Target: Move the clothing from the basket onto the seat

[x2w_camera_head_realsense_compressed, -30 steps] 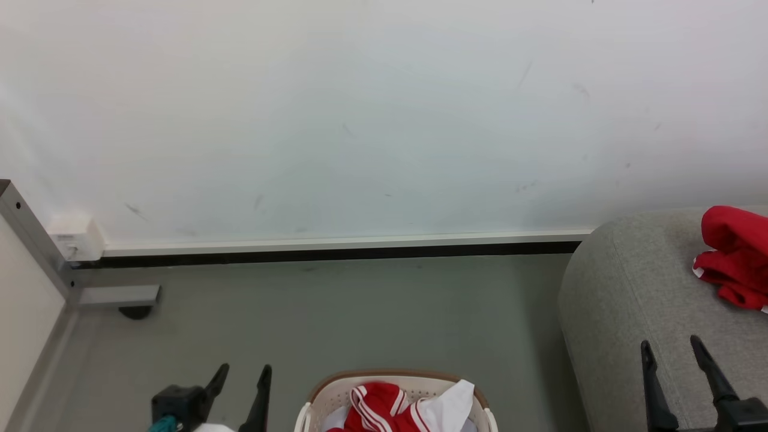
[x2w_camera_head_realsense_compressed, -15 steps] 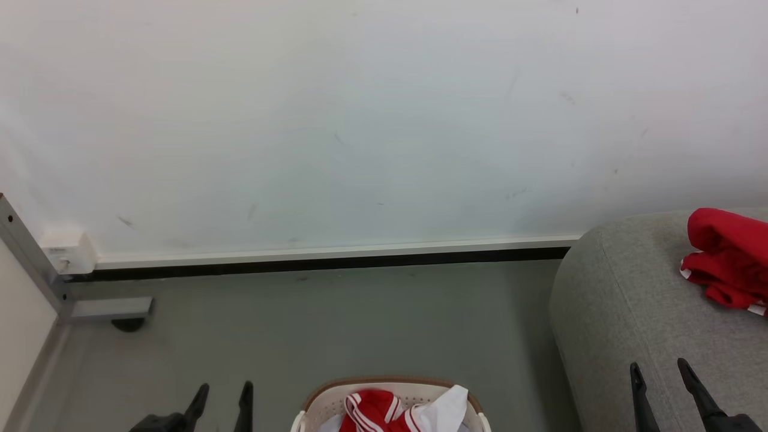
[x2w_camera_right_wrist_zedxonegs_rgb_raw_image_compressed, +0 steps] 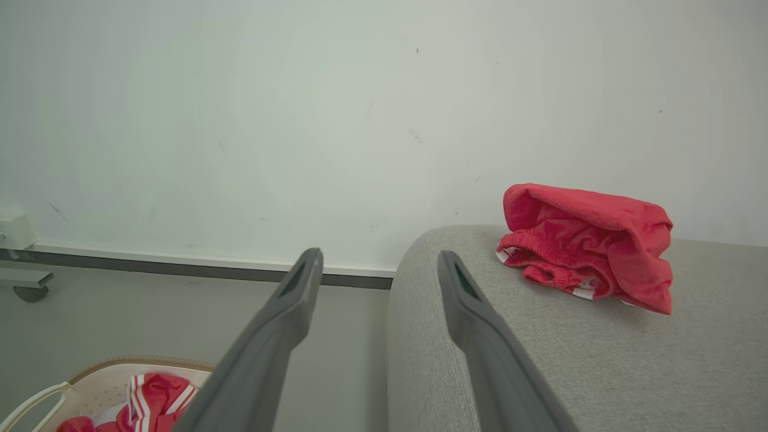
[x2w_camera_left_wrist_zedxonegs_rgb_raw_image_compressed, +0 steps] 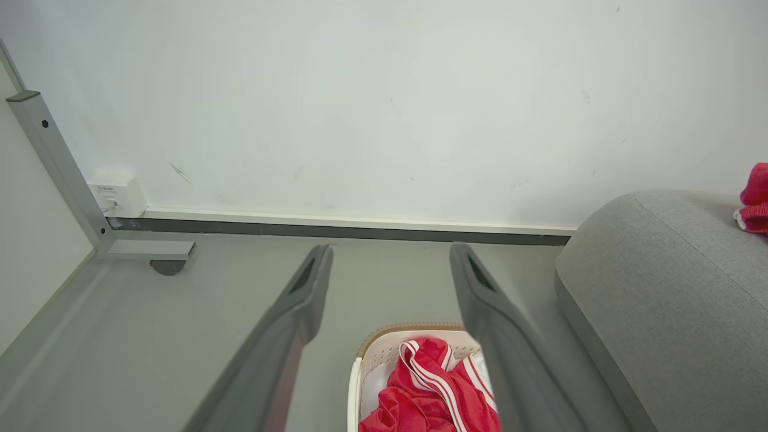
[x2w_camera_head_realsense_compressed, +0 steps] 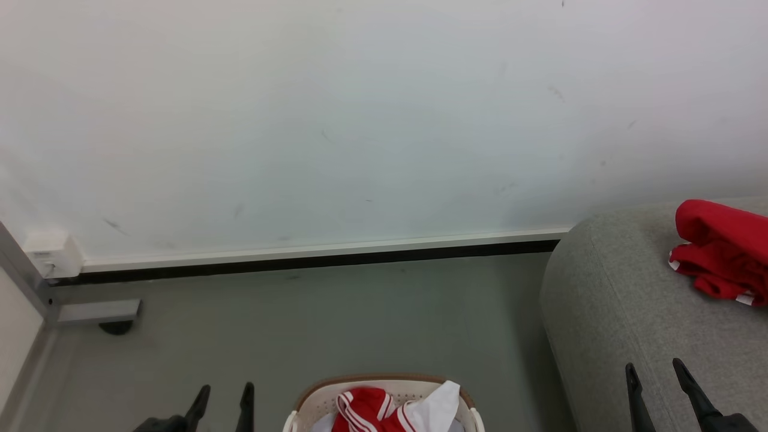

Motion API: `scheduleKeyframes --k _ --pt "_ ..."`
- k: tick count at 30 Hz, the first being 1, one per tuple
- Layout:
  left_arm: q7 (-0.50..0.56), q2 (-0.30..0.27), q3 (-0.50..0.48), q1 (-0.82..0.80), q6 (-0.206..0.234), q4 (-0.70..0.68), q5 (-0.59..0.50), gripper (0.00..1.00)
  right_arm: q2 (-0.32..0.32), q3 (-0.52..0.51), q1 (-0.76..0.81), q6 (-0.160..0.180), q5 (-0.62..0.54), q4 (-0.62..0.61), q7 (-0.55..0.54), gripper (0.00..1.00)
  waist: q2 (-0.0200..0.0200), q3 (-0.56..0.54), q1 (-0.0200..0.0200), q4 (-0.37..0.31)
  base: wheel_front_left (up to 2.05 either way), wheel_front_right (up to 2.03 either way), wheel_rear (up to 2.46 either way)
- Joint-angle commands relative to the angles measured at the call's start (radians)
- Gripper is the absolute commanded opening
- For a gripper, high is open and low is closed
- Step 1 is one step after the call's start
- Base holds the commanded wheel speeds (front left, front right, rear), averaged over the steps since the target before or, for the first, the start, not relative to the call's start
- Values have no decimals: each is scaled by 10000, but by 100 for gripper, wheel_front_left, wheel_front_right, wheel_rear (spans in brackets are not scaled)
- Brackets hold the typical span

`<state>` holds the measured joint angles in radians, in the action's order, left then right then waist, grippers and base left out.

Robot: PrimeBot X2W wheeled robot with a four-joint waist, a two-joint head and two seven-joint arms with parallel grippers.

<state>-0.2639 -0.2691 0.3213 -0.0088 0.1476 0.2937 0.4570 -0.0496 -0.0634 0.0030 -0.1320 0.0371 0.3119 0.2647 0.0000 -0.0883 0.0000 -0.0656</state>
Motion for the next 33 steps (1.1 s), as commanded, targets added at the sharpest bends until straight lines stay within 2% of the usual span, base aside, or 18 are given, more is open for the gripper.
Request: scheduleKeyframes --k 1,5,10,22,26,33 --pt "-8 41 -78 116 -66 42 -112 100 -18 27 -71 25 2 -31 -7 100 0 54 0 -76 0 0 0" --pt "-6 133 -135 -40 -189 116 -234 100 -20 148 -292 25 35 -111 -7 100 0 203 0 -347 0 0 0" --pt "-7 231 -158 -202 -320 345 -329 100 -17 396 -589 25 10 -218 -7 100 0 478 0 -1004 0 0 0" --pt "88 394 26 -1136 -640 1707 -405 100 -15 961 -1286 25 -65 -1358 -7 100 0 1493 0 -3273 0 0 0" --pt "418 309 106 -1740 -672 2437 -463 100 -16 1122 -1563 25 91 -1802 -9 100 0 2038 0 -3938 0 0 0" --pt "1554 32 570 -3221 -846 3763 -857 100 -10 1234 -1927 26 551 -2498 -9 100 0 3455 0 -4438 0 0 0"
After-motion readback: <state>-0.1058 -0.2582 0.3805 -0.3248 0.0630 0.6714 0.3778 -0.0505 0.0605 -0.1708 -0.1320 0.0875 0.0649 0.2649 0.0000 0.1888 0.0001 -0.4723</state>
